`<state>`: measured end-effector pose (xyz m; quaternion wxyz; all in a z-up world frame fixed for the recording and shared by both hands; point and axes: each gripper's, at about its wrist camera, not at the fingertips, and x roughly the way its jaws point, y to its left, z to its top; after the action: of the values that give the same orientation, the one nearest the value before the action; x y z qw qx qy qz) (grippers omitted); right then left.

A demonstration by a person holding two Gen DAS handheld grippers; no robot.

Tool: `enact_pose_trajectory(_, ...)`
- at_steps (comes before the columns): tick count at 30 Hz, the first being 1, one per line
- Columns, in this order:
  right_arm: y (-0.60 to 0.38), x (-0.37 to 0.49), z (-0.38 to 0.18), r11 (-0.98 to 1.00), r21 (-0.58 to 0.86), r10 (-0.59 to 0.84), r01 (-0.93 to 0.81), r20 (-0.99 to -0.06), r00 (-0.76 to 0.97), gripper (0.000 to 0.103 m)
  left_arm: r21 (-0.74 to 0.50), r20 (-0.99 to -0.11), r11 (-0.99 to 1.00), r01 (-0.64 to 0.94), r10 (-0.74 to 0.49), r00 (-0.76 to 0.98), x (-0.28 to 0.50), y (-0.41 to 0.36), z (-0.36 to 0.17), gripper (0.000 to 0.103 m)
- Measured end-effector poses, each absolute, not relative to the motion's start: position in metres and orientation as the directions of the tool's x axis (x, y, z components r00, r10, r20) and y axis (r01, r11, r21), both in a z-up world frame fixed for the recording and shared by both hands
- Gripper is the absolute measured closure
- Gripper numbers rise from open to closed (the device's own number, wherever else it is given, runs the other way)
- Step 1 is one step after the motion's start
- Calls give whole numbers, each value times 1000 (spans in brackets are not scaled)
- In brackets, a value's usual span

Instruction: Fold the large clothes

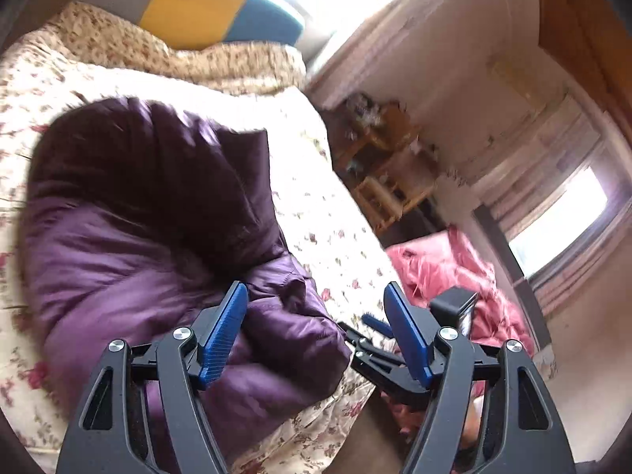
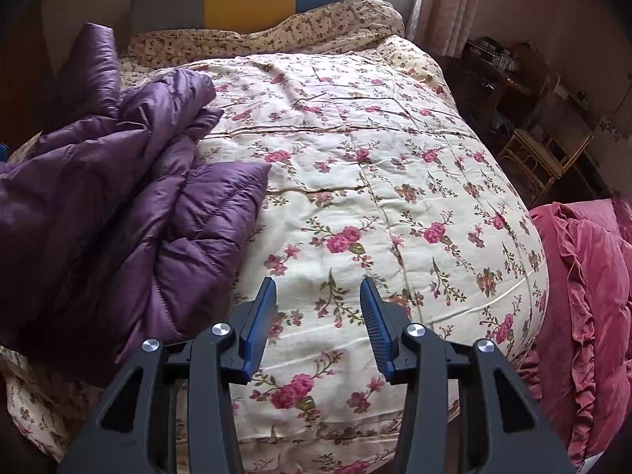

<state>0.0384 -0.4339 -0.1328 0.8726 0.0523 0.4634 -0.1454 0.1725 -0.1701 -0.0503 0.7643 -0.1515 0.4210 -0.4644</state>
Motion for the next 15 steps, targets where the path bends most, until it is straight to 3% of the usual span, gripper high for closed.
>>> enact_pose_trajectory(4,-421,36,-122,959,-41,-196,281,-814,547,59,-588,-512,613,528,-787,344,175,-118,-51,32)
enact_pose_trajectory(8,-405,36,-106,967,-31,-175,252,-801,573,58,-542,-604,747,384,-664,440,184,-70,-84,32)
enact_pose_trajectory(15,-374,37,-82,983,-34,-140,182,-783,605,57,-494,-697,827,269,-561,446,186,-31,-131,34)
